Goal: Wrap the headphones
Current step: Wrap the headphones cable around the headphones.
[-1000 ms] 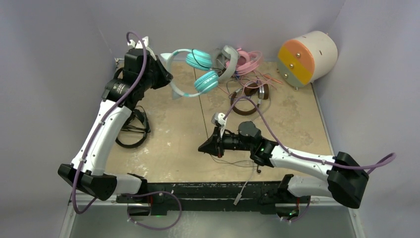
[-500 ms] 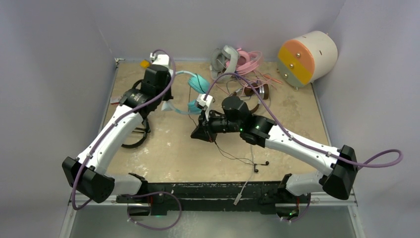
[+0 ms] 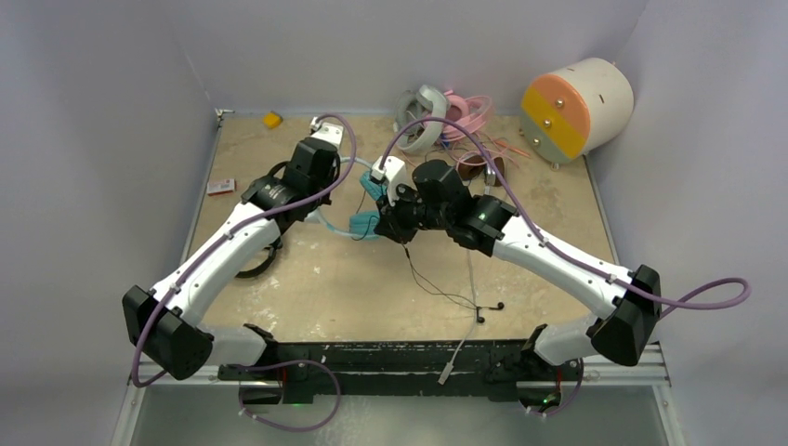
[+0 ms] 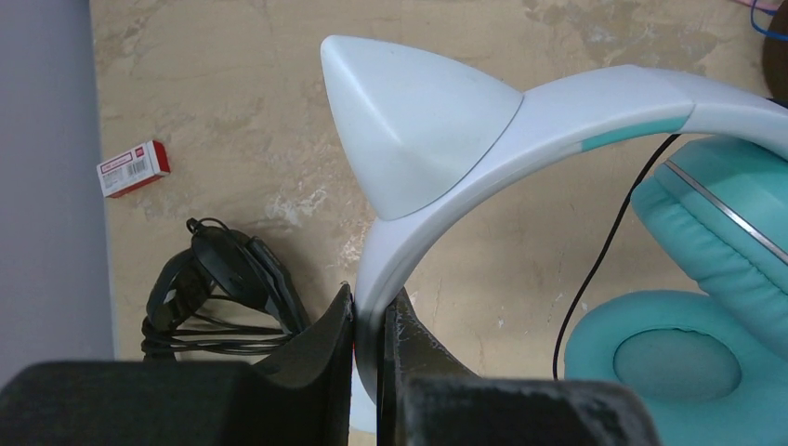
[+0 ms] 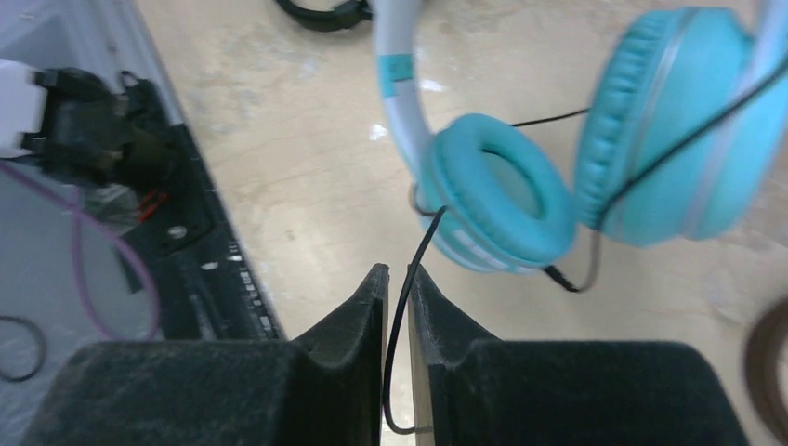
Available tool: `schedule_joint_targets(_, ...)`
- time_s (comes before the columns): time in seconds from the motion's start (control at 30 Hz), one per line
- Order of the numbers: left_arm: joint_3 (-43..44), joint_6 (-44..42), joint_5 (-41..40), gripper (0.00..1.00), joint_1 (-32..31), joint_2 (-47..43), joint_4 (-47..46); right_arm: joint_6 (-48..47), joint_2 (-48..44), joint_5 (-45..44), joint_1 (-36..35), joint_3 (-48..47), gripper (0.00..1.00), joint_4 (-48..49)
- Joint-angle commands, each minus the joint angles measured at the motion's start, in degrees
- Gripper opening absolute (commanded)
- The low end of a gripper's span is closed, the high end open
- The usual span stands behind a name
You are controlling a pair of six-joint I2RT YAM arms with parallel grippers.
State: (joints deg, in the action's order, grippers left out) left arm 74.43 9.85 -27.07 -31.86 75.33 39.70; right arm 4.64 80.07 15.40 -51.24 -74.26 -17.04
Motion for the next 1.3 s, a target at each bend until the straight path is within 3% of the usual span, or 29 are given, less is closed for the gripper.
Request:
schedule_joint_targets(0.0,1.65,1.88,0.37,0.00,-0.30,0.81,-1.11,-6.61,-1.30,-11.81,0.04,-2.29,0.15,-5.55)
schedule_joint_targets(0.13,2.99,4.07,3.38,0.00,-0.39,2.68,1.16,-8.30,-1.31,-19.34,0.00,-0.71,0.14,-3.55)
schedule_joint_targets(0.27,3.40,4.64,7.00,0.00,-0.53,4.49,2.86,-8.69,-1.10,-27.03,0.05,-0.06,0.22,-0.35)
schedule_joint_targets(0.53,4.93,6.62,15.33,0.00,-0.57,7.90,5.38,-9.59,-3.22,-27.09,0.01,3.23,0.18,6.03)
schedule_joint_targets(0.63,5.71,8.33,14.24,0.00,-0.43,8.24,6.02,-9.40,-4.94,-26.71,0.04,4.35,0.19,5.60)
schedule_joint_targets(0.73,5.30,10.06,14.09,0.00,0.26,7.16,4.91,-7.79,-8.84,-26.98,0.37,8.59,0.24,7.50)
schedule_joint_targets(0.9,4.04,13.54,27.85,0.00,3.35,6.43,3.66,-3.04,-15.63,-23.83,3.66,14.53,0.32,7.46)
schedule_joint_targets(1.1,3.32,19.15,39.48,0.00,12.73,3.42,3.30,1.54,-22.57,-23.28,5.95,21.91,0.54,6.89)
schedule_joint_targets(1.27,3.00,22.90,41.94,0.00,15.83,-0.61,1.62,1.88,-29.39,-24.40,5.98,30.03,0.67,11.36)
